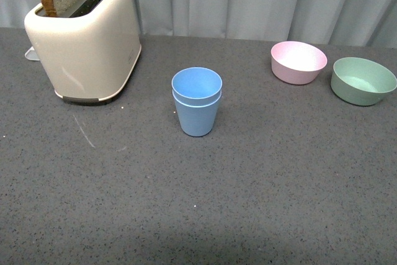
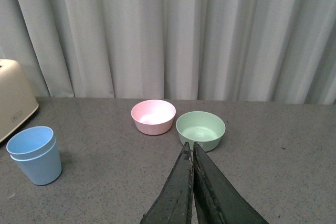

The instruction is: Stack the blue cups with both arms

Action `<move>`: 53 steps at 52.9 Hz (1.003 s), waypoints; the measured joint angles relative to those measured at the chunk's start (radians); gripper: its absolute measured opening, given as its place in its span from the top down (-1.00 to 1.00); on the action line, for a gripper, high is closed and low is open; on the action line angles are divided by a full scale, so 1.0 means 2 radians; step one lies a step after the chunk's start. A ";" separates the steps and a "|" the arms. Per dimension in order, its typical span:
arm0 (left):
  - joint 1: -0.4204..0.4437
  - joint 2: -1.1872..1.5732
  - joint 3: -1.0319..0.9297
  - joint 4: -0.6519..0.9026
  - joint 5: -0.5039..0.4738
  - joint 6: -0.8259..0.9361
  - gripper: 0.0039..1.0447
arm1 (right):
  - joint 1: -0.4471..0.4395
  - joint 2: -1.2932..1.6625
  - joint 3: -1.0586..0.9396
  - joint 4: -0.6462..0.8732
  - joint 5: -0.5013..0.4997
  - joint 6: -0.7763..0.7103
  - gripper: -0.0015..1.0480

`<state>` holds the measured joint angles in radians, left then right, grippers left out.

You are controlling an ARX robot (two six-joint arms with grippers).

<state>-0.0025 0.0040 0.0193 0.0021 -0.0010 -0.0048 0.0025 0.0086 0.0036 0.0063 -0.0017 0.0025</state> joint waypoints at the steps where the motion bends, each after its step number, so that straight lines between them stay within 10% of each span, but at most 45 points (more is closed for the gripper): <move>1: 0.000 0.000 0.000 0.000 0.000 0.000 -0.88 | 0.000 -0.002 0.000 0.000 0.000 0.000 0.98; 11: 0.000 0.000 0.000 0.000 0.000 0.000 -0.88 | 0.000 -0.002 0.000 -0.002 0.000 0.000 0.91; 37: 0.000 0.000 0.000 0.000 0.000 0.000 -0.88 | 0.000 -0.002 0.000 -0.002 0.000 0.000 -0.83; 53: 0.000 0.000 0.000 0.000 0.000 0.000 -0.88 | 0.000 -0.002 0.000 -0.002 0.000 0.000 -0.81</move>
<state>-0.0025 0.0036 0.0193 0.0021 -0.0002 -0.0048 0.0025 0.0036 0.0036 0.0017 -0.0013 0.0021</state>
